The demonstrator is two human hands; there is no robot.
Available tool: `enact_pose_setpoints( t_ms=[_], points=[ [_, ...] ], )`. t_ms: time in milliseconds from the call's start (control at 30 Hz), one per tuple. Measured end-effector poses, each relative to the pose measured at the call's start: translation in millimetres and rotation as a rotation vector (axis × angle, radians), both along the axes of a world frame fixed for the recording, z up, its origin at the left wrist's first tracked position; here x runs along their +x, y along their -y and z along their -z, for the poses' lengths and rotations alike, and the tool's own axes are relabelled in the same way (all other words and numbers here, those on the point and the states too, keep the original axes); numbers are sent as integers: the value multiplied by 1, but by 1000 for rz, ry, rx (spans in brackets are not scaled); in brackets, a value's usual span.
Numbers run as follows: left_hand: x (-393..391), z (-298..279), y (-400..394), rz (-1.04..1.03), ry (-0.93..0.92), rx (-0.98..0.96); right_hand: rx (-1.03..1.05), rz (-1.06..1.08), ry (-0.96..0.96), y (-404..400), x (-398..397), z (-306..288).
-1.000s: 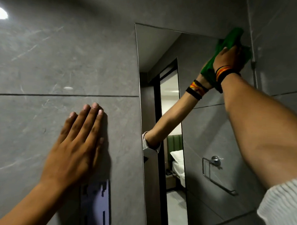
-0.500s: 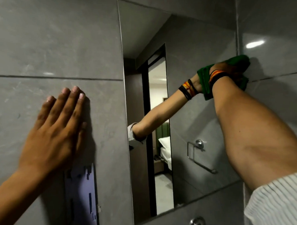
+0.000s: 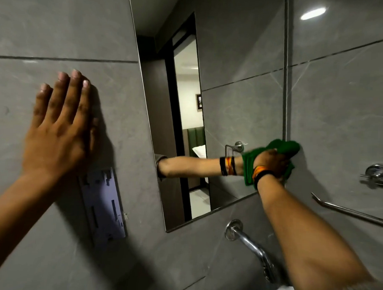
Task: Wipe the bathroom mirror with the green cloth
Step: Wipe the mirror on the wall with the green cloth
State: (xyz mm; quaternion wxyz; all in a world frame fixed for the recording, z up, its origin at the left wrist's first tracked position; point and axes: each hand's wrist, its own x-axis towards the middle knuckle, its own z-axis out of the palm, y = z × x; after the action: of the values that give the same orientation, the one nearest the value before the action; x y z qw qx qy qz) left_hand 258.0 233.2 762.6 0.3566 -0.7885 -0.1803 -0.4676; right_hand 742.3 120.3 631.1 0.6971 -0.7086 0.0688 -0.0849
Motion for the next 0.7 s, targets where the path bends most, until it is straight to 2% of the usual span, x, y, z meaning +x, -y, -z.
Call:
enact_pose_setpoints(
  t_ms=[67, 133, 300, 500, 700],
  points=[
    [-1, 0, 3, 3, 22, 32, 59, -66, 147, 0, -3, 28],
    [2, 2, -5, 1, 23, 33, 21, -113, 271, 0, -3, 60],
    [14, 5, -9, -93, 101, -16, -100, -189, 502, 3, -19, 83],
    [11, 3, 2, -118, 95, 19, -115, -248, 771, -10, -85, 78],
    [13, 4, 4, -134, 98, 28, -197, -259, 1169, -20, -178, 71]
  ],
)
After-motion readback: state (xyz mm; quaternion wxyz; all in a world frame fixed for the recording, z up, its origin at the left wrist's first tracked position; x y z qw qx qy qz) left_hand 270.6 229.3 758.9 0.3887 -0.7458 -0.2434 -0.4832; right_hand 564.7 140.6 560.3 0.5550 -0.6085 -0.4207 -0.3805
